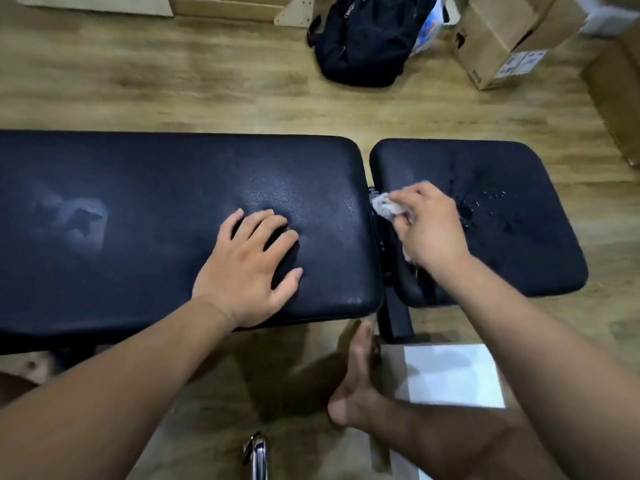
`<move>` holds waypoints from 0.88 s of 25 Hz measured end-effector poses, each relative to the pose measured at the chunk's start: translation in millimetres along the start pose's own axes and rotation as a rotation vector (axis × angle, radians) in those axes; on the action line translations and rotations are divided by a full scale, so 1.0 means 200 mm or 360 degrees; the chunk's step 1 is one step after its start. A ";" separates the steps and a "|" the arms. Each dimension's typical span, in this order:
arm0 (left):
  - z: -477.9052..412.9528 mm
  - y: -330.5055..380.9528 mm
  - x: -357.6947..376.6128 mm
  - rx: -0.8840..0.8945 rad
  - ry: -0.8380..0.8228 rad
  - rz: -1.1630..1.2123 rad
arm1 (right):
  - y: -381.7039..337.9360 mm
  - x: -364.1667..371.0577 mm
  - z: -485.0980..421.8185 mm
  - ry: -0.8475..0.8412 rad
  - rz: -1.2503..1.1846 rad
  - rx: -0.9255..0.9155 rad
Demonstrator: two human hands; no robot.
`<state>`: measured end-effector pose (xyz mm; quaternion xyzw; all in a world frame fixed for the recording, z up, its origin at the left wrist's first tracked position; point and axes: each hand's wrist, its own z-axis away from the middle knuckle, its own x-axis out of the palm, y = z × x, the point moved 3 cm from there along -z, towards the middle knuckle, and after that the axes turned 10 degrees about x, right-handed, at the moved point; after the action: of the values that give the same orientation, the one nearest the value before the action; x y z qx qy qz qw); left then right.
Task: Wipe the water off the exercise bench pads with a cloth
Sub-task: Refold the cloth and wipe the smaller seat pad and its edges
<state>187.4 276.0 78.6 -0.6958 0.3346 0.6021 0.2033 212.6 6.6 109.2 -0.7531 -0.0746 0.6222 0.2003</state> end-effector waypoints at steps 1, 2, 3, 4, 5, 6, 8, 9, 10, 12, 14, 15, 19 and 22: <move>0.00 0.00 0.00 0.0007 0.0010 0.0001 | -0.03 0.03 -0.12 -0.0050 0.0070 -0.0027; 0.01 0.00 0.01 0.0009 0.0016 0.0008 | -0.05 0.06 -0.24 -0.0095 0.0148 -0.0049; 0.00 0.00 0.01 0.0011 0.0017 0.0014 | -0.07 0.09 -0.36 -0.0148 0.0232 -0.0044; 0.00 0.00 0.01 0.0013 0.0014 0.0010 | -0.09 0.12 -0.47 -0.0197 0.0297 -0.0017; 0.00 0.00 0.01 0.0008 0.0008 0.0007 | -0.11 0.14 -0.55 -0.0229 0.0330 0.0012; 0.00 -0.01 0.01 0.0002 0.0013 0.0003 | -0.13 0.16 -0.61 -0.0229 0.0345 0.0031; 0.00 -0.01 0.01 -0.0002 0.0044 0.0001 | -0.11 0.17 -0.63 -0.0162 0.0396 0.0034; 0.00 -0.01 0.01 -0.0001 0.0053 0.0005 | -0.08 0.18 -0.60 -0.0115 0.0463 0.0005; 0.00 -0.01 0.01 -0.0005 0.0057 0.0007 | -0.06 0.20 -0.54 -0.0090 0.0520 -0.0038; 0.01 -0.01 0.00 -0.0014 0.0051 0.0004 | -0.04 0.19 -0.44 -0.0070 0.0569 -0.0086; 0.00 0.00 0.00 -0.0010 0.0035 0.0003 | -0.05 0.15 -0.35 -0.0106 0.0606 -0.0061; 0.00 0.00 0.00 -0.0009 0.0030 0.0012 | -0.05 0.12 -0.27 -0.0134 0.0611 -0.0071; 0.01 0.00 0.01 -0.0021 0.0042 0.0012 | -0.02 -0.02 0.25 -0.0295 0.0570 -0.0149; 0.01 0.00 0.02 -0.0027 0.0049 0.0018 | 0.01 -0.10 0.50 -0.0493 0.0581 -0.0117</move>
<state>186.6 277.0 75.2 -0.7048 0.3364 0.5953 0.1889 111.4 18.2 111.4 -0.6564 0.0103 0.7531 0.0432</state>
